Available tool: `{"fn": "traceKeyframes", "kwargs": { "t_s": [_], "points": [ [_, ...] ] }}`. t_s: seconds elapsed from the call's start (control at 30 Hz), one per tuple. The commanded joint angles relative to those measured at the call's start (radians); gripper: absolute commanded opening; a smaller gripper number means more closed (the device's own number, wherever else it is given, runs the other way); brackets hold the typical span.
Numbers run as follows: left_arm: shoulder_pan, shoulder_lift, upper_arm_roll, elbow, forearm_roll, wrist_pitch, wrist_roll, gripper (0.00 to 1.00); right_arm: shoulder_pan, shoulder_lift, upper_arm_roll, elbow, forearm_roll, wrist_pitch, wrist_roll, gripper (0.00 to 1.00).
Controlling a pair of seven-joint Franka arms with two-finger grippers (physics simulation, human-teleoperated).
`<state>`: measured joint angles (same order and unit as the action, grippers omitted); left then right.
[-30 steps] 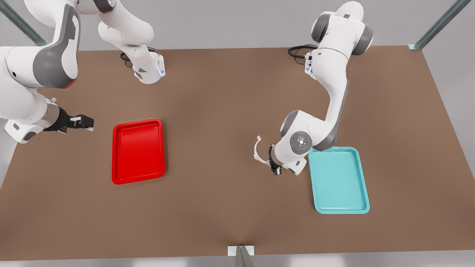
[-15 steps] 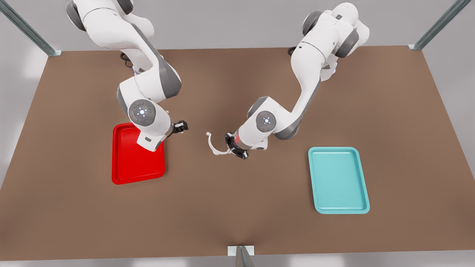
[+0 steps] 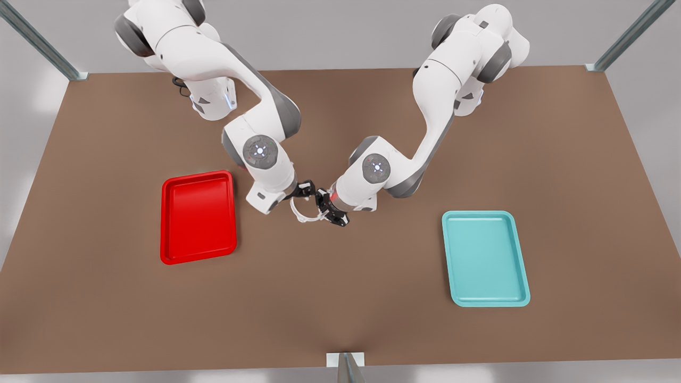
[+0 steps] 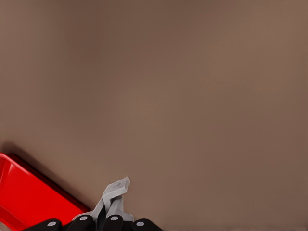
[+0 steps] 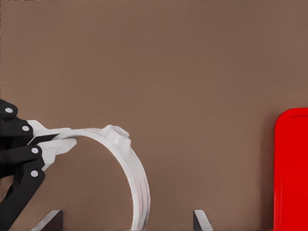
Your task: Take the drainage pipe clamp from the left arm, pass it to the right arm, and place it in the plate on the right side
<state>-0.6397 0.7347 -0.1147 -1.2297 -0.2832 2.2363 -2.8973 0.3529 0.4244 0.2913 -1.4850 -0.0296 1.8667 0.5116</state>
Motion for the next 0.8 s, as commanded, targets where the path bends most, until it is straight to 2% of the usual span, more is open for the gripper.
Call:
{"fn": "traceKeyframes", "kwargs": {
  "t_s": [0.0,0.53,0.63,0.67,0.77],
  "points": [
    [0.000,-0.001,0.000,0.001,0.004,0.008,-0.527,0.21,0.000,0.002,0.000,-0.001,0.000,0.046,0.212,1.00],
    [0.003,0.002,0.001,-0.001,0.001,0.005,-0.523,0.21,-0.034,0.017,-0.003,-0.049,-0.016,0.046,0.200,1.00],
    [0.003,0.002,0.001,-0.001,0.001,0.003,-0.525,0.21,-0.032,0.017,-0.003,-0.054,-0.018,0.049,0.199,0.93],
    [0.003,0.002,0.001,-0.002,0.001,0.003,-0.525,0.21,-0.032,0.017,-0.003,-0.055,-0.032,0.049,0.199,0.88],
    [0.003,0.002,0.001,-0.002,-0.001,0.002,-0.523,0.21,-0.025,0.019,-0.001,-0.075,-0.032,0.060,0.199,0.88]
  ]
}}
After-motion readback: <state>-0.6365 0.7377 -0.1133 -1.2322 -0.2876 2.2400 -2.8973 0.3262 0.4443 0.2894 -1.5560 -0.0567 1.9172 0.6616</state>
